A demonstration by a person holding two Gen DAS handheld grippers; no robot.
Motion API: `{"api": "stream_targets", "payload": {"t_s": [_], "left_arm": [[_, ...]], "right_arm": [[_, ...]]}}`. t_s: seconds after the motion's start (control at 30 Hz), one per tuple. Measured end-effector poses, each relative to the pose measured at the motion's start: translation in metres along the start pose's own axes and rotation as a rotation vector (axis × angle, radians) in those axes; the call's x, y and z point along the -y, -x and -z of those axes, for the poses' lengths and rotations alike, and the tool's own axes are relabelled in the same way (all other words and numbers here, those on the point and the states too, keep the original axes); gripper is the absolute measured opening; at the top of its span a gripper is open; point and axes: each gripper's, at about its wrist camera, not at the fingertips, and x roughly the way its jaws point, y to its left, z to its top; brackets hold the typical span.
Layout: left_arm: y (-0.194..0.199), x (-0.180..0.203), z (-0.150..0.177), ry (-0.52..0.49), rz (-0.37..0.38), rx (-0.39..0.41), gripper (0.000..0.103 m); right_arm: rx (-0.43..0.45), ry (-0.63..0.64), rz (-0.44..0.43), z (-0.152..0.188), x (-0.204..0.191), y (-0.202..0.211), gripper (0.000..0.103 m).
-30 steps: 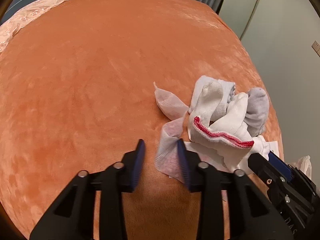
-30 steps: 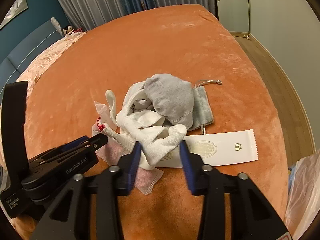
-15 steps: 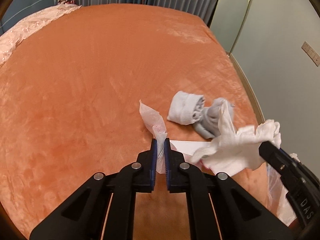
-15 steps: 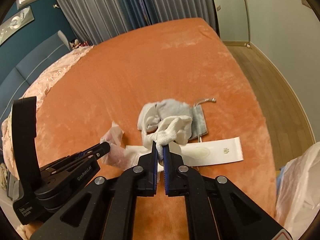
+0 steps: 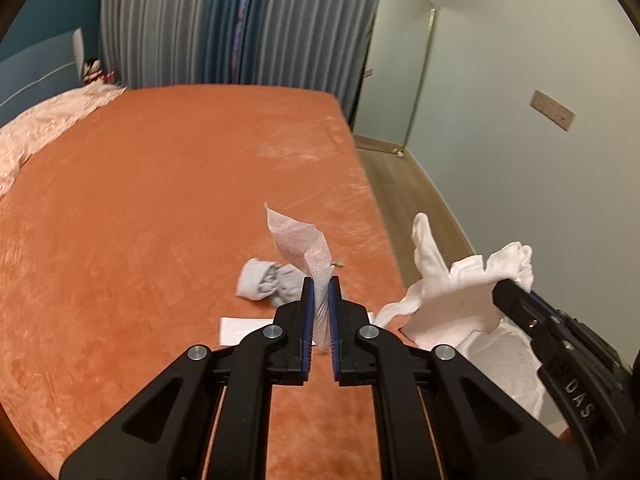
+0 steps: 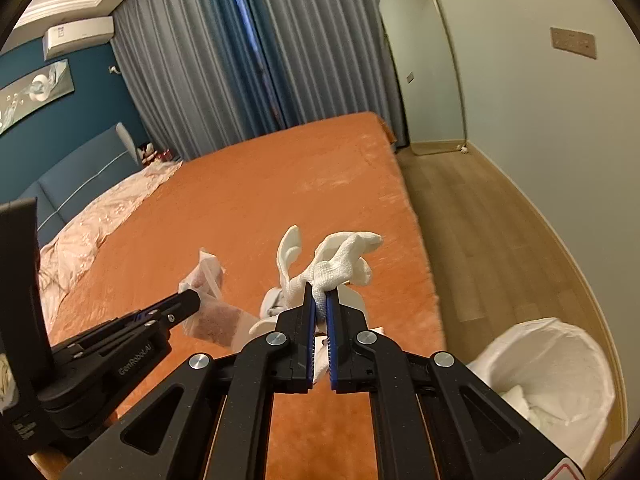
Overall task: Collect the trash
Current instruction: 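Carry tissue and white sock over the bin and open both grippers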
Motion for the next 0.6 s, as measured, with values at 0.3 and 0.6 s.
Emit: {"api": "stream_targets", "payload": {"t_s": [0.3, 0.6], "left_arm": [[0.033, 0.1, 0.008, -0.101, 0.107, 0.015, 0.007], [0.031, 0.188, 0.039, -0.216, 0.19, -0.032, 0.007]], "right_arm": [[0.08, -0.067, 0.093, 0.0, 0.072, 0.074, 0.005], [0.102, -0.147, 0.191, 0.017, 0.145, 0.119, 0.005]]}}
